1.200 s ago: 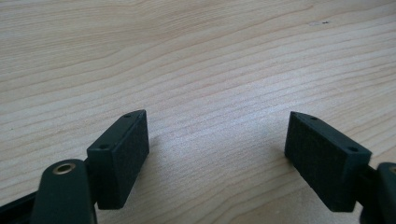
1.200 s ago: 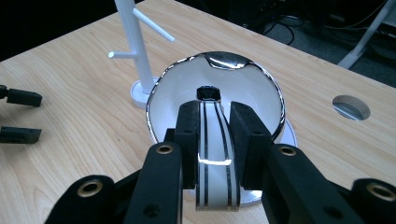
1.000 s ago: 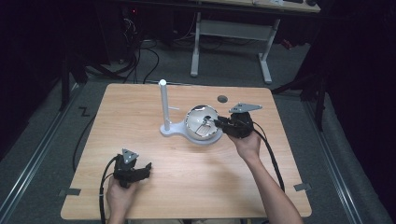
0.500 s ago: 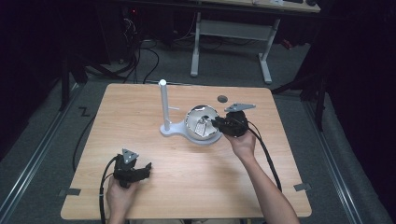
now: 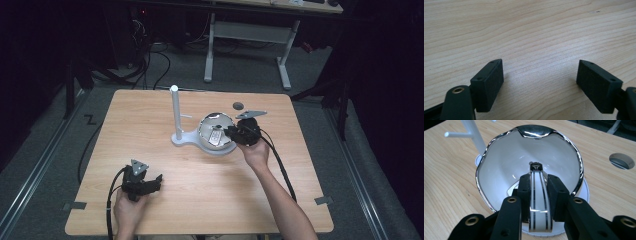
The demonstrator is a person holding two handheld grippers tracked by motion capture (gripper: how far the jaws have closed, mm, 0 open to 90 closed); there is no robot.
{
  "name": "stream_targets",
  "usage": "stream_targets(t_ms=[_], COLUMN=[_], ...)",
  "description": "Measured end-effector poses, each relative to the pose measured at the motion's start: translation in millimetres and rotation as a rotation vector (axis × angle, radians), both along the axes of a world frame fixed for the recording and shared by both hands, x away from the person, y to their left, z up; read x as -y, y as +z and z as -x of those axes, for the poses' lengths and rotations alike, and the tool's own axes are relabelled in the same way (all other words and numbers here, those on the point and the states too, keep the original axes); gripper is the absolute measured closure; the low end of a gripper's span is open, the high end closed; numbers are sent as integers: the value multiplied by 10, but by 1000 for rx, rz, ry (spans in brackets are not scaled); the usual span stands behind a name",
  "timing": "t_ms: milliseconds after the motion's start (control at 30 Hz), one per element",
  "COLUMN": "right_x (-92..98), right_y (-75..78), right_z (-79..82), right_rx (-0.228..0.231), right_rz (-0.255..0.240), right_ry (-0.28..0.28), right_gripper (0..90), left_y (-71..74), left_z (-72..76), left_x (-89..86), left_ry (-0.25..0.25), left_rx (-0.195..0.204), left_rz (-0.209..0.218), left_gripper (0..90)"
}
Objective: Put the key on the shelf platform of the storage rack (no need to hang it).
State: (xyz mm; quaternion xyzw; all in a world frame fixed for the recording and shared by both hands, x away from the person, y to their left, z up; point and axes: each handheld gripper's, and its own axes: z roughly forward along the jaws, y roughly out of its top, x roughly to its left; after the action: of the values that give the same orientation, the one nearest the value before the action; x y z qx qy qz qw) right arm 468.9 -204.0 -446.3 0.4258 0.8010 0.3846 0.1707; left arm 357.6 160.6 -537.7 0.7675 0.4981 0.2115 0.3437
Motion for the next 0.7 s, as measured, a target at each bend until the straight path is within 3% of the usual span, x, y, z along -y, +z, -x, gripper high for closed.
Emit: stream_targets(t_ms=[700], right_x=[-172], right_y=[-140], right_z=[-102], right_rx=[-44], right_rz=[28], right_ry=[13], right_gripper=[738], left_y=[0], left_z=[0], left_x=[0], left_ry=[0], left_rx=[0], left_rz=[0], left_gripper=[219])
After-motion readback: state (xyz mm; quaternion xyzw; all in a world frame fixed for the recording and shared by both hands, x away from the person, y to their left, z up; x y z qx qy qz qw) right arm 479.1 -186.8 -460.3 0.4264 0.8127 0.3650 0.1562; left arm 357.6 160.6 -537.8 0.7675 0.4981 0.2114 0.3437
